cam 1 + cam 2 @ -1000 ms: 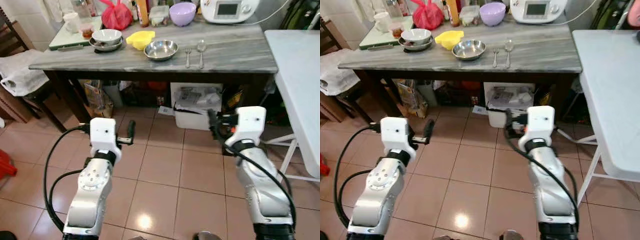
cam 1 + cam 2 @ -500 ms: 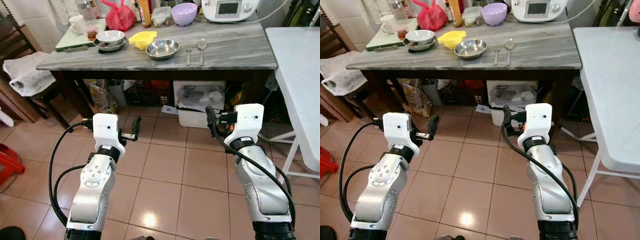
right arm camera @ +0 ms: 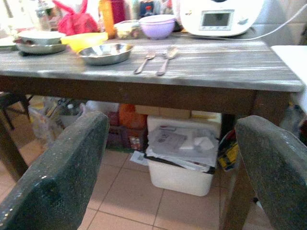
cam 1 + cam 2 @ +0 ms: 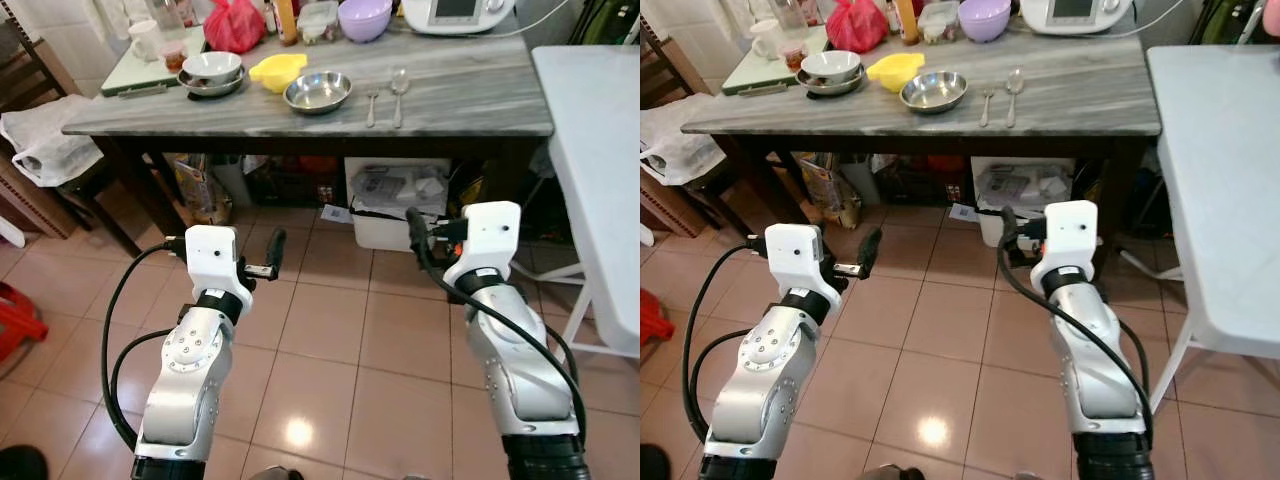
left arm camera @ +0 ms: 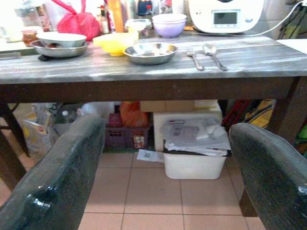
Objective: Setting the table
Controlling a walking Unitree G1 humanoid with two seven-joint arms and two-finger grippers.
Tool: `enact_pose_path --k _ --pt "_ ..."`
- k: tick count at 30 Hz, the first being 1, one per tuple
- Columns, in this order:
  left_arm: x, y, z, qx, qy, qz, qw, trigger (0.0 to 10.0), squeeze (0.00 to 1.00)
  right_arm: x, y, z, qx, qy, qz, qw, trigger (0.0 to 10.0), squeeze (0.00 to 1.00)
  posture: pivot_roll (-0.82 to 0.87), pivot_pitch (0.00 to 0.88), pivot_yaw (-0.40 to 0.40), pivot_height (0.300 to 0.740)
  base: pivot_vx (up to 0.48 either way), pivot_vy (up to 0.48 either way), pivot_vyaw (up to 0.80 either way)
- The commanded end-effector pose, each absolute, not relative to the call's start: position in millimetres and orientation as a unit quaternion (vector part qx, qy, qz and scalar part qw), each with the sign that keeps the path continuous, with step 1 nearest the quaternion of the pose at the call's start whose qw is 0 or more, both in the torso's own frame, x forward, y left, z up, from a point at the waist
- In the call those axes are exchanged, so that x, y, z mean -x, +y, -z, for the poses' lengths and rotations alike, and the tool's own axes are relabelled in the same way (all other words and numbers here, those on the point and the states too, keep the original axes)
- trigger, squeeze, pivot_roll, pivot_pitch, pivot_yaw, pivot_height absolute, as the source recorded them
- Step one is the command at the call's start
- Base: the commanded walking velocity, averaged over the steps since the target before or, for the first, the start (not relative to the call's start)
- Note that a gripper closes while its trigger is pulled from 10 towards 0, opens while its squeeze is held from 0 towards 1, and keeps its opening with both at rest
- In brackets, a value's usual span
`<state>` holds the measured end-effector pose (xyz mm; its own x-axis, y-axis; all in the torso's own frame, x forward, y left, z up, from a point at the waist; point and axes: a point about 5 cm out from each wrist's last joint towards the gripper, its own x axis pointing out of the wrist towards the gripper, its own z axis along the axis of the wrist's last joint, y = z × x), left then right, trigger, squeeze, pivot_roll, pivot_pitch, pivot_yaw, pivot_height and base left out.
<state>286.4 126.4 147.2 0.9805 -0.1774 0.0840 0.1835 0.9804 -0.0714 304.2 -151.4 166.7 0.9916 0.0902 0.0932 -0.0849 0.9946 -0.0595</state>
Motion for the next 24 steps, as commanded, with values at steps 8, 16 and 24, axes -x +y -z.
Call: enact_pose_path --k 8,16,24 --pt "-288.4 127.1 -146.5 0.036 -0.033 0.102 0.994 10.0 0.00 -302.5 -150.0 -165.3 0.024 -0.049 -0.039 0.998 10.0 0.00 -0.13 0.086 0.161 0.740 0.000 -0.323 -0.34" --pt "-287.9 126.8 -144.8 0.037 -0.030 0.104 0.993 10.0 0.00 -302.7 -149.3 -164.7 0.019 -0.049 -0.034 0.998 10.0 0.00 -0.13 0.087 0.162 0.740 0.000 -0.388 0.00" --pt "-287.0 126.4 -144.3 0.036 -0.029 0.105 0.993 10.0 0.00 -303.1 -149.0 -164.6 0.022 -0.050 -0.034 0.998 10.0 0.00 -0.12 0.087 0.159 0.740 0.000 -0.385 -0.20"
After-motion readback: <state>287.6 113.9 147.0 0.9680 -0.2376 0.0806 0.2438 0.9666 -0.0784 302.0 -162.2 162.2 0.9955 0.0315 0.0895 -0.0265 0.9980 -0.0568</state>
